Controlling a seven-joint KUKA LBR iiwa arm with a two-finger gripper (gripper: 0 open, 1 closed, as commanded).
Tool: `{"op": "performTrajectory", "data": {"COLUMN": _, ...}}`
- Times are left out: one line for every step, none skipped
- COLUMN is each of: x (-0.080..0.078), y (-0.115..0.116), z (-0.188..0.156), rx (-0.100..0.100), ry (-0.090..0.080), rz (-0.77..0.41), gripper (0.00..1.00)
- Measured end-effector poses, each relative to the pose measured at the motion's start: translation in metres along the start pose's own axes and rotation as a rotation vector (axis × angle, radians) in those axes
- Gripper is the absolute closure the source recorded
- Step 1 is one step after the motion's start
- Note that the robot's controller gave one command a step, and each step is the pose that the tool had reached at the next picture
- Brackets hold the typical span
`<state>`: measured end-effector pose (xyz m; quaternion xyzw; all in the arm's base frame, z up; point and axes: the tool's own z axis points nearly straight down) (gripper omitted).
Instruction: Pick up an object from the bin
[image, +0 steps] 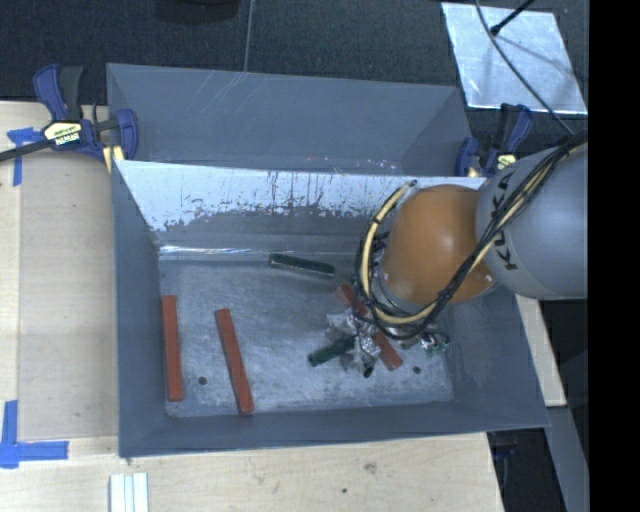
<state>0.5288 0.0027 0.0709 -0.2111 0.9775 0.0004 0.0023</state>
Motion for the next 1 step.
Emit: {"op": "performTrajectory", "data": {"x": 0.0029, "y": -0.0122, "z": -0.1569, "rx": 0.005, "ry": -0.006, "rz": -0.059, "gripper": 1.00}}
